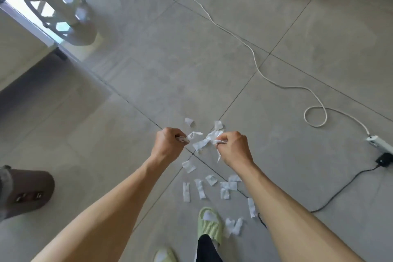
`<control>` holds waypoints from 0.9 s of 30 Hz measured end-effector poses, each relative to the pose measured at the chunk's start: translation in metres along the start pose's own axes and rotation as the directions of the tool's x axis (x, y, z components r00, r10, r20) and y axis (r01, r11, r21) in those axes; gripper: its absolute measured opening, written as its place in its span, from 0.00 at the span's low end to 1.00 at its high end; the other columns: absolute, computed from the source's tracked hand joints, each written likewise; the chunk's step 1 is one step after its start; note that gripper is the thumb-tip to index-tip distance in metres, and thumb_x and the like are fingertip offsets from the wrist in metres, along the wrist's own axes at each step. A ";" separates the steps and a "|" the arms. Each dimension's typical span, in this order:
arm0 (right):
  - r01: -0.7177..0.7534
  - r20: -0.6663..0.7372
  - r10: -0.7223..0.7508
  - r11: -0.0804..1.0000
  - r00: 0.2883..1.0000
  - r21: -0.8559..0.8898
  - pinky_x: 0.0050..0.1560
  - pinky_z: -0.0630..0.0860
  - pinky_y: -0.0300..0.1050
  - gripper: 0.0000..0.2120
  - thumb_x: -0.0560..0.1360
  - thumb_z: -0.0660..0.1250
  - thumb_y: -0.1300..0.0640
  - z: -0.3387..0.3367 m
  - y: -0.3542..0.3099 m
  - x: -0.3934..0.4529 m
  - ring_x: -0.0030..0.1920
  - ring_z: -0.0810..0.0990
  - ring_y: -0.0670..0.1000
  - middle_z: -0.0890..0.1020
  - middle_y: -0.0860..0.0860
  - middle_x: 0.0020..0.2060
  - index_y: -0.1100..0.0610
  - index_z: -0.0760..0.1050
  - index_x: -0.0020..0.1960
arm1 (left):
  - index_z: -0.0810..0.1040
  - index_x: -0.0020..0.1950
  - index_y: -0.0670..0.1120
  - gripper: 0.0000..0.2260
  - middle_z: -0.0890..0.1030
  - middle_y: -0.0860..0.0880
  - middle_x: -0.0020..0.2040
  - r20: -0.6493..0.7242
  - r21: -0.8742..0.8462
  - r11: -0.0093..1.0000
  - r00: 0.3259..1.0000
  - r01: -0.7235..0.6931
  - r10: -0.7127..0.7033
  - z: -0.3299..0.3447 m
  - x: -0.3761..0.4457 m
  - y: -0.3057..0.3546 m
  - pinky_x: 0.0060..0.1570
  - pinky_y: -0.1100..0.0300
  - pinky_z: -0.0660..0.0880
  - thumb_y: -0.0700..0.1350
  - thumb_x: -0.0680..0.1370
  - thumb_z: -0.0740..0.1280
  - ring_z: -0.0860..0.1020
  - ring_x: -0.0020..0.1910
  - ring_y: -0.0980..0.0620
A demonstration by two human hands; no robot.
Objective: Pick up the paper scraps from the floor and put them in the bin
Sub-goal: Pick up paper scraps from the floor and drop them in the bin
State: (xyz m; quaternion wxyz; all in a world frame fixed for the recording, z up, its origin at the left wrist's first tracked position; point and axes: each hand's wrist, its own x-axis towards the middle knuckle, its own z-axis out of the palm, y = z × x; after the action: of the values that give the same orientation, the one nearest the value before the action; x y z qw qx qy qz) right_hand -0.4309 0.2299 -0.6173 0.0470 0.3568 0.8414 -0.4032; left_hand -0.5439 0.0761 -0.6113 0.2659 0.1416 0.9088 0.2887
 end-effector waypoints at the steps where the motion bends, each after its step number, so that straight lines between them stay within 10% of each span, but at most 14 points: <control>1: -0.023 0.009 0.023 1.000 1.000 0.008 0.28 0.59 0.45 0.07 0.67 0.62 0.67 0.002 0.000 -0.020 0.32 0.60 0.54 0.66 0.56 0.26 0.65 0.72 0.30 | 0.84 0.41 0.43 0.02 0.79 0.51 0.33 -0.001 -0.004 1.000 1.000 0.005 -0.005 -0.002 -0.018 -0.004 0.30 0.71 0.69 0.37 0.71 0.74 0.77 0.32 0.55; 5: -0.086 0.056 0.080 0.991 0.995 0.103 0.32 0.67 0.41 0.06 0.70 0.67 0.62 0.015 -0.010 -0.097 0.34 0.73 0.54 0.81 0.60 0.34 0.63 0.80 0.38 | 0.84 0.41 0.43 0.01 0.80 0.48 0.34 -0.011 -0.056 0.994 0.995 0.094 -0.094 -0.025 -0.090 -0.029 0.30 0.69 0.70 0.38 0.72 0.73 0.80 0.34 0.51; 9: -0.094 0.082 0.078 0.972 0.994 0.214 0.34 0.64 0.42 0.08 0.68 0.68 0.58 0.033 -0.051 -0.160 0.34 0.66 0.47 0.70 0.58 0.29 0.65 0.77 0.38 | 0.83 0.38 0.45 0.02 0.82 0.45 0.33 -0.066 -0.243 0.949 0.972 0.203 -0.226 -0.076 -0.169 -0.053 0.29 0.65 0.70 0.41 0.72 0.73 0.83 0.37 0.47; 16: -0.010 0.235 -0.085 0.927 0.968 0.374 0.41 0.66 0.42 0.14 0.68 0.73 0.55 0.056 -0.173 -0.217 0.34 0.70 0.50 0.80 0.66 0.39 0.67 0.78 0.42 | 0.85 0.42 0.45 0.02 0.85 0.45 0.41 -0.177 -0.598 0.754 0.873 0.272 -0.455 -0.190 -0.264 -0.099 0.35 0.67 0.77 0.42 0.71 0.75 0.84 0.35 0.54; 27: -0.042 0.507 -0.204 0.901 0.837 0.432 0.41 0.69 0.39 0.05 0.70 0.73 0.62 0.189 -0.335 -0.229 0.37 0.74 0.46 0.77 0.50 0.33 0.65 0.81 0.39 | 0.83 0.39 0.44 0.03 0.84 0.46 0.40 -0.257 -0.837 0.509 0.678 0.200 -0.689 -0.317 -0.294 -0.227 0.41 0.63 0.80 0.37 0.70 0.75 0.79 0.37 0.55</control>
State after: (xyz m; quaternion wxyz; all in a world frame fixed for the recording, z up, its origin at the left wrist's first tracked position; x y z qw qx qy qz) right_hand -0.5149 -0.1744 -0.4439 0.1855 0.1932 0.6993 -0.6627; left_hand -0.5063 -0.3673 -0.4104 0.0862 -0.3271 0.7398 0.5817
